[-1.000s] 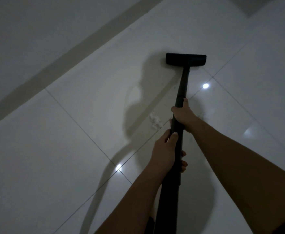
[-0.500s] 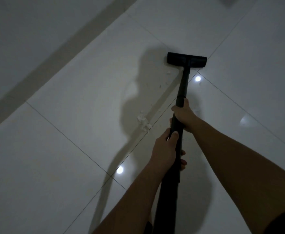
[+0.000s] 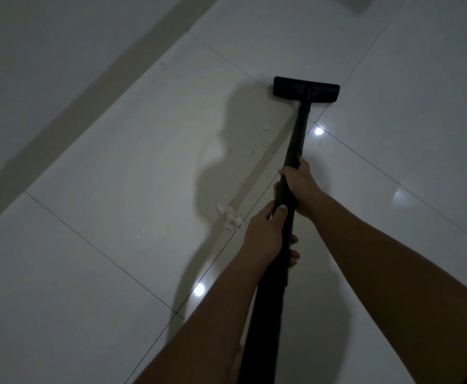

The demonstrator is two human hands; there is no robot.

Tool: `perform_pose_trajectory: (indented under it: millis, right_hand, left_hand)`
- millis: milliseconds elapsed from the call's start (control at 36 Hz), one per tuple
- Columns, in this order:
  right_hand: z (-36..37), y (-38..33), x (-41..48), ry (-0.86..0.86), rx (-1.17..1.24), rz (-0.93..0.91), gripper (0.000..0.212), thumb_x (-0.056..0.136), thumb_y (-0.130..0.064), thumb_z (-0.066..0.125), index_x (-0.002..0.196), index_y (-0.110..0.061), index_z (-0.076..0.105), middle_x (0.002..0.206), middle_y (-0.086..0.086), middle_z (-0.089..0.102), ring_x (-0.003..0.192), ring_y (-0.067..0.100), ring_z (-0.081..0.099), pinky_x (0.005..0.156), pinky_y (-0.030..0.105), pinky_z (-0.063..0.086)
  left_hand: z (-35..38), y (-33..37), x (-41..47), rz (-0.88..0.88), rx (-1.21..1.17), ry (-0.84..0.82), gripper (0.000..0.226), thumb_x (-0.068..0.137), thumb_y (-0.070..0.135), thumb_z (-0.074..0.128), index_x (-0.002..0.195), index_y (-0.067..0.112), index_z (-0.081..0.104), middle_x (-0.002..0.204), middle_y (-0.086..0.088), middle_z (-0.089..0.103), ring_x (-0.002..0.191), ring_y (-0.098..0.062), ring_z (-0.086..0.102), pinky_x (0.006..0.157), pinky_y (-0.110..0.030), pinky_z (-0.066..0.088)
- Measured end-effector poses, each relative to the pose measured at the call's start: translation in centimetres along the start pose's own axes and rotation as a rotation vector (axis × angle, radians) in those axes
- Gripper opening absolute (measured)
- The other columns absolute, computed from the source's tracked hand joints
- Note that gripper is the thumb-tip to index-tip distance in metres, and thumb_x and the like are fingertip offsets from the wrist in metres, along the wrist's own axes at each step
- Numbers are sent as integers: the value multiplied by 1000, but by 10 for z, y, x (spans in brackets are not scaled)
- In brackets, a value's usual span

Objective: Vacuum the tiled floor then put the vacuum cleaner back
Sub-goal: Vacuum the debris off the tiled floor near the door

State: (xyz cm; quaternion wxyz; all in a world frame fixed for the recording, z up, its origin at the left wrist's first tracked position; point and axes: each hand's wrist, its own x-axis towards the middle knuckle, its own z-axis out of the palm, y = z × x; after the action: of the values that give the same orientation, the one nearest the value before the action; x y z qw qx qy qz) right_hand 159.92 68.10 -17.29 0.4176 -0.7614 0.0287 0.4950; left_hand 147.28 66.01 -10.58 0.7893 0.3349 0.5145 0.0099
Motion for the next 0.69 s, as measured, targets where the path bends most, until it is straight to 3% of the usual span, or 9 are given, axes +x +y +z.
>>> perform_pose_trajectory:
  millis: [83,389,694]
  right_hand:
    - [-1,-8,3,-4,62,0,64,98,-9,47,151,-28,18,91,7,53,71,17,56,71,35,52]
    - [2,-36,16,-20,151,10,58,98,-3,44,148,-20,21,91,11,50,67,18,55,61,32,52]
    - [6,-45,18,-3,36,37,57,99,-5,41,150,-21,19,88,12,51,68,17,54,61,30,52]
  left_hand:
    - [1,9,10,6,3,0,37,101,31,40,136,23,47,64,-12,53,34,-16,50,37,-21,43]
    - [1,33,30,25,24,-18,30,101,29,39,124,15,53,66,-13,51,37,-19,49,38,-21,42]
    - [1,35,31,8,12,-31,32,101,29,38,124,12,52,68,-13,51,41,-20,49,38,-22,42]
